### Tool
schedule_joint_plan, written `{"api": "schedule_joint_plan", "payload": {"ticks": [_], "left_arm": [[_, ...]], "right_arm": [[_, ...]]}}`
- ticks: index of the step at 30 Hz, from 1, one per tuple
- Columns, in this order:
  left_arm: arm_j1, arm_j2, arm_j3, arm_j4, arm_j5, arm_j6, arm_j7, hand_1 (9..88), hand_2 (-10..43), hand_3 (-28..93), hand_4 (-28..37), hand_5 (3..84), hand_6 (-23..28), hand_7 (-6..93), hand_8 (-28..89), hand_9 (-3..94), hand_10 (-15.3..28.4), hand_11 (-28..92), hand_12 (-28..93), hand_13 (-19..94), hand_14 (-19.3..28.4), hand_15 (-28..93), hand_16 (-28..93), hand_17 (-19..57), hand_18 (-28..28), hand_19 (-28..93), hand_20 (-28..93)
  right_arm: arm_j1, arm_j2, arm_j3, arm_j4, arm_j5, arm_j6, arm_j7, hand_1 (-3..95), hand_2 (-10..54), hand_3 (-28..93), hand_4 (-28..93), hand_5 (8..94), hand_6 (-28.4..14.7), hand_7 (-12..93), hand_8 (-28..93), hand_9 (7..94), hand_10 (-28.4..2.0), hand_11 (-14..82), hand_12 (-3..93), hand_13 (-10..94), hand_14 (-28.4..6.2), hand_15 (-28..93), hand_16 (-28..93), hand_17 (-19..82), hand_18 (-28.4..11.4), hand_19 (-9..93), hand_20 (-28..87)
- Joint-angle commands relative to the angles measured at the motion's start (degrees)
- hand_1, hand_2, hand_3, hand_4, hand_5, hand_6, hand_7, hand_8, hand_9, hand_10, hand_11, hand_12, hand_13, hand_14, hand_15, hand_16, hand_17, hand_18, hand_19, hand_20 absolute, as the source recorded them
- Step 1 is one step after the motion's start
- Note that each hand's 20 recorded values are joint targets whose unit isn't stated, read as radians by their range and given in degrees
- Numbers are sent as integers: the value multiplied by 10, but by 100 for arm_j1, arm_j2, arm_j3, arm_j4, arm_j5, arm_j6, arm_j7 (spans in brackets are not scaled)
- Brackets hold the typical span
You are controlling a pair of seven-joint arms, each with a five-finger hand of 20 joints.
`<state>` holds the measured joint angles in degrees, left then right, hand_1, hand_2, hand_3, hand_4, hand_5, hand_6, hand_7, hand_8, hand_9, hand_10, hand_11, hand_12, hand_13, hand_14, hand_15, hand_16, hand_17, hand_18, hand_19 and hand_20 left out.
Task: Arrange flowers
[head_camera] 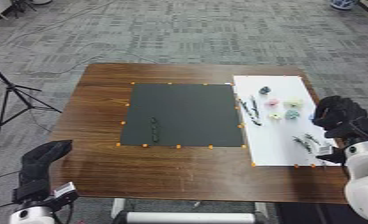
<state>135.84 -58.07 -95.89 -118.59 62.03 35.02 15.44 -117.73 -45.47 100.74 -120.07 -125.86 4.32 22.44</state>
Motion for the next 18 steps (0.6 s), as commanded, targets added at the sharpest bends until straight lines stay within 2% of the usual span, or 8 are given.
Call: {"api": "schedule_joint_plan", "payload": {"ticks": [1,2,3,5,10,13,16,18], "left_arm": [[77,-41,-75,-103,6,-48,-9,402,37,670,-194,567,19,241,15,563,132,267,136,458,163,242,-11,81,125,192,199],[98,-47,-78,-109,-6,-39,-2,402,36,671,-195,567,18,241,14,562,132,267,136,458,162,242,-11,81,125,192,200],[137,-61,-90,-125,-4,-37,-9,402,36,670,-196,567,18,242,14,562,132,268,136,458,162,241,-11,81,125,193,200],[135,-71,-86,-120,14,-62,-28,402,34,672,-195,566,18,242,12,562,132,267,136,458,163,241,-11,80,125,193,200],[183,-81,-111,-141,16,-100,-10,398,30,676,-193,565,17,241,5,560,133,268,136,457,163,242,-11,80,125,193,200],[168,-91,-116,-163,34,-92,-21,396,28,677,-193,566,17,239,-3,560,133,266,136,456,164,241,-11,80,126,192,200],[193,-99,-134,-171,76,-129,-49,396,28,677,-193,565,17,241,-7,559,133,266,137,456,164,241,-10,80,126,192,200],[200,-111,-131,-186,78,-99,-84,395,27,678,-194,565,17,242,-9,559,133,266,136,457,164,240,-11,80,126,193,200]], "right_arm": [[-156,-130,258,352,-255,-868,165,448,-95,583,-90,614,-58,343,72,766,-137,366,353,861,-43,634,400,625,-141,932,630],[-196,-144,257,395,-288,-902,183,420,-95,604,-97,617,-64,325,-16,759,-141,345,329,856,-44,632,399,621,-141,932,628],[-122,-142,179,461,-333,-1034,260,400,-95,602,-99,619,-67,313,-37,758,-142,330,319,853,-47,632,398,619,-141,932,625],[-192,-187,222,506,-253,-1126,249,326,-95,567,-96,609,-82,236,-29,744,-164,258,284,851,-54,622,391,618,-141,932,617],[-262,-226,70,646,-552,-1244,206,287,-95,527,-106,608,-97,185,-12,739,-177,228,271,853,-59,619,384,620,-142,932,611],[-226,-191,-140,779,-563,-1203,373,295,-95,519,-111,620,-99,184,-8,757,-165,235,268,858,-57,620,381,627,-141,932,614],[-241,-218,-168,769,-407,-1311,457,386,-95,522,-114,637,-93,220,-4,806,-153,280,273,874,-48,612,376,643,-129,932,602],[-182,-220,-206,761,-398,-1379,444,433,-95,547,-126,644,-85,266,-11,830,-145,319,283,892,-41,602,375,658,-121,932,589]]}}
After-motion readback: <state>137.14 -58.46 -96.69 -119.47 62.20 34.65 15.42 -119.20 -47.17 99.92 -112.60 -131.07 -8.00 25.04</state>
